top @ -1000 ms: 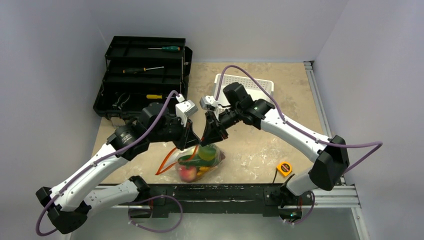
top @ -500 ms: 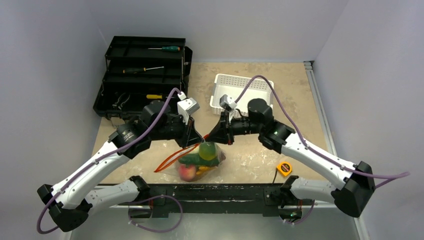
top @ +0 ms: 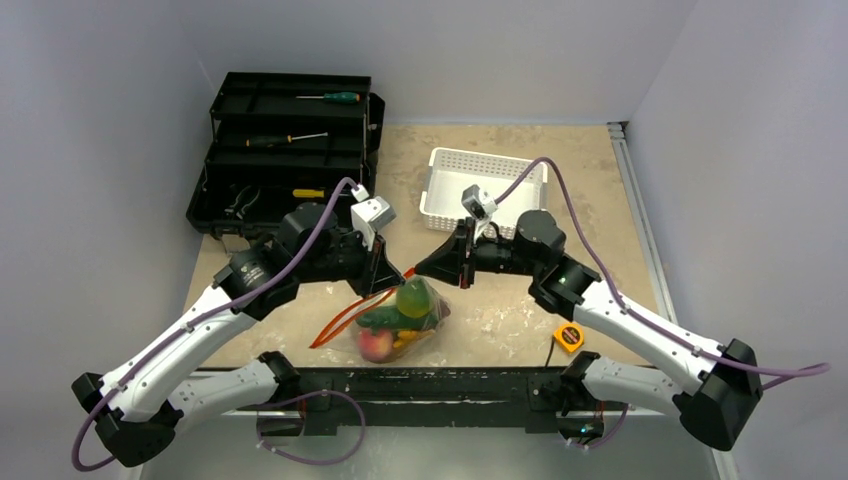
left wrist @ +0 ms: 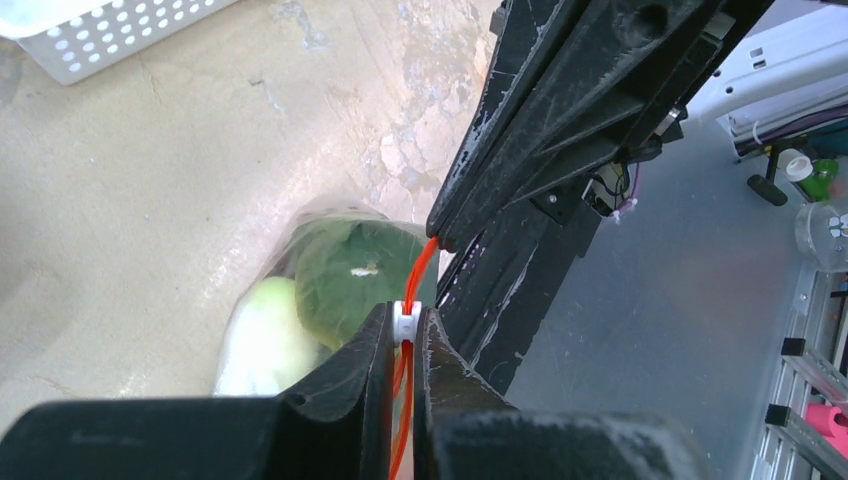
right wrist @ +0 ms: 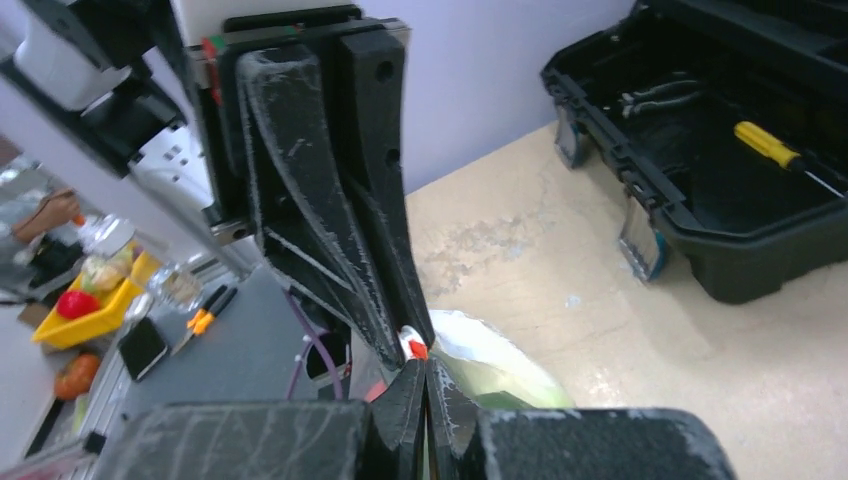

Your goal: Place the food in the zip-top bag and seal the zipper

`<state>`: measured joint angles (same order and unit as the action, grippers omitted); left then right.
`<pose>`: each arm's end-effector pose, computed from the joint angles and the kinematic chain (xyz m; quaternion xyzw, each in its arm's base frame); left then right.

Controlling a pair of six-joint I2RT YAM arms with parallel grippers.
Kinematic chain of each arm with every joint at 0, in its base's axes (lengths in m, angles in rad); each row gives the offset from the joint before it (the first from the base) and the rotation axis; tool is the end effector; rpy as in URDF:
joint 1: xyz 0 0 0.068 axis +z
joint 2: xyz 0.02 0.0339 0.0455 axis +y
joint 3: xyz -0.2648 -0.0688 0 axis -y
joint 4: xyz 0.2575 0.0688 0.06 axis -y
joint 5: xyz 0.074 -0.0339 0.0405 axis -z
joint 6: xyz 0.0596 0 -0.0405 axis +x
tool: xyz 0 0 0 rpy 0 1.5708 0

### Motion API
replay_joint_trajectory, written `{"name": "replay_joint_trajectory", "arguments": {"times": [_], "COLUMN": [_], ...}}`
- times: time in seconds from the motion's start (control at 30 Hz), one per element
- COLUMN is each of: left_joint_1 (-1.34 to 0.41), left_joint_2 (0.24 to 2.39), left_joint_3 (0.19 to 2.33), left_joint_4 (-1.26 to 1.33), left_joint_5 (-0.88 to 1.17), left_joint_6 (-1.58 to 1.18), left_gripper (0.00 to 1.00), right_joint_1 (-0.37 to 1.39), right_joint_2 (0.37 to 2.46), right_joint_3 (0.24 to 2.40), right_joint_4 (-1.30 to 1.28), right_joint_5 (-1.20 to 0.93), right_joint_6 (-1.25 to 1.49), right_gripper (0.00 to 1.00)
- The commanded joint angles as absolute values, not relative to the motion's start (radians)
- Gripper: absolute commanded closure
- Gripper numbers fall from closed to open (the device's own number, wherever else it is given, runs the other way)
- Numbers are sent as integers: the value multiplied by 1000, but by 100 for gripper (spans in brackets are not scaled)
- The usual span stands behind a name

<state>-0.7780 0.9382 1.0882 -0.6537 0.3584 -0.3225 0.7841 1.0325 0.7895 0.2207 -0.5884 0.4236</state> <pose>0.1440 -0.1712 0.3622 0.2796 0.8049 -0.3925 0.3463 0.1693 0.2156 0.3344 -0.3221 0.6368 0.5506 0.4331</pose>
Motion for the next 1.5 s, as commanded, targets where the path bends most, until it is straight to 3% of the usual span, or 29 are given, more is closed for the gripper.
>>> {"name": "replay_joint_trajectory", "arguments": {"times": [0.0, 0.07, 0.13, 0.53, 0.77, 0.87, 1.07, 1.47], "left_joint_1": [-776, -776, -776, -776, -776, -776, -776, -776], "left_joint_2": [921, 920, 923, 915, 916, 911, 910, 910], "left_joint_3": [1081, 1085, 1088, 1085, 1082, 1083, 1083, 1094], "left_joint_4": [-683, -684, -687, -673, -669, -674, -676, -679], "left_joint_5": [374, 378, 380, 394, 403, 402, 402, 405], "left_joint_6": [-318, -311, -307, -312, -317, -314, -314, -311], "left_gripper": [100, 100, 100, 100, 100, 100, 100, 100], "right_joint_1": [778, 779, 779, 778, 776, 754, 704, 701], "right_joint_2": [1066, 1095, 1124, 1197, 1200, 1180, 1132, 1224], "right_joint_3": [878, 923, 954, 971, 961, 958, 950, 982], "right_joint_4": [250, 185, 147, 138, 157, 142, 141, 120], "right_joint_5": [-828, -897, -946, -1023, -994, -935, -878, -1022], "right_joint_6": [285, 227, 196, 174, 181, 183, 201, 180], "right_gripper": [92, 71, 65, 71, 91, 77, 64, 62]}}
